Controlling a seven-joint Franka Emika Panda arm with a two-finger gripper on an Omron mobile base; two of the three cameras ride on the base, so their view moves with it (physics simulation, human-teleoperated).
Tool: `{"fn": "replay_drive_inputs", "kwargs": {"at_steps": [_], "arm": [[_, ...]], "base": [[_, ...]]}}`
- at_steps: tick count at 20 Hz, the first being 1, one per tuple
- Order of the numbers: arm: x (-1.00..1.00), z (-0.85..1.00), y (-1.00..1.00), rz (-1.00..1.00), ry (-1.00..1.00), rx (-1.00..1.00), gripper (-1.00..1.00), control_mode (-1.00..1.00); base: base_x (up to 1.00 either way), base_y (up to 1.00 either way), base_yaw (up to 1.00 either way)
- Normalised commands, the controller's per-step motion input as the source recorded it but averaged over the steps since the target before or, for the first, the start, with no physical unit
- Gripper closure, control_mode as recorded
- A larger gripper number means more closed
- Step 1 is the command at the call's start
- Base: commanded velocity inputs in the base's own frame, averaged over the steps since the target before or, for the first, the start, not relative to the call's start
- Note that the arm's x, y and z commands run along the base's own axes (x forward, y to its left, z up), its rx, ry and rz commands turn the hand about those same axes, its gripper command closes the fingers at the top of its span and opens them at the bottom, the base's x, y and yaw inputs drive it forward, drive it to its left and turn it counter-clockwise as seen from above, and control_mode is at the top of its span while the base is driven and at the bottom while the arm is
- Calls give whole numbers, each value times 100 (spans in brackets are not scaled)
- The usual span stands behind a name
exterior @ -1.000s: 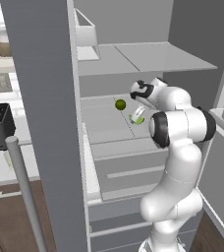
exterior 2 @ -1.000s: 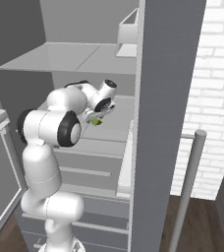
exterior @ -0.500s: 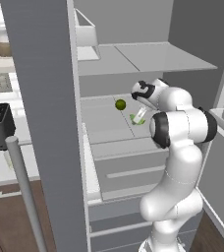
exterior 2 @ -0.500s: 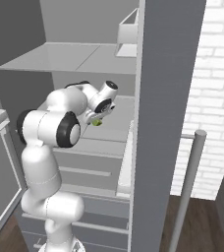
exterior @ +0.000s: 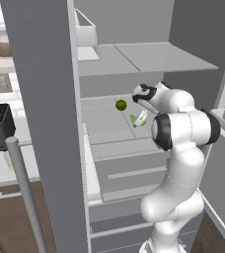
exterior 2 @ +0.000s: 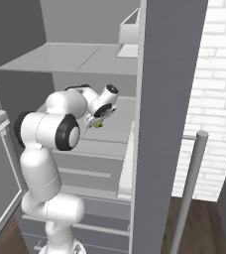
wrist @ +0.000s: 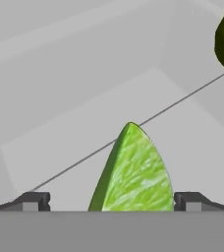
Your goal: Grab a lemon wedge from the fridge and one ice cube from the ice bowl, and put them in the glass of lemonade.
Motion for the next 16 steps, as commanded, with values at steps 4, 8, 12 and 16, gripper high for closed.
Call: {"fn": "replay_drive_inputs", "kwargs": {"at_steps": [4, 8, 12, 16], "arm": [[0, -6, 0, 0, -2, 0, 100, -100], [0, -4, 0, 0, 0, 0, 100, -100], [0, 0, 0, 0, 0, 0, 100, -100], [-36, 5, 0, -1, -1, 0, 100, -100]], "base": [[0, 0, 0], [0, 0, 0], [0, 0, 0], [0, 0, 0]]}}
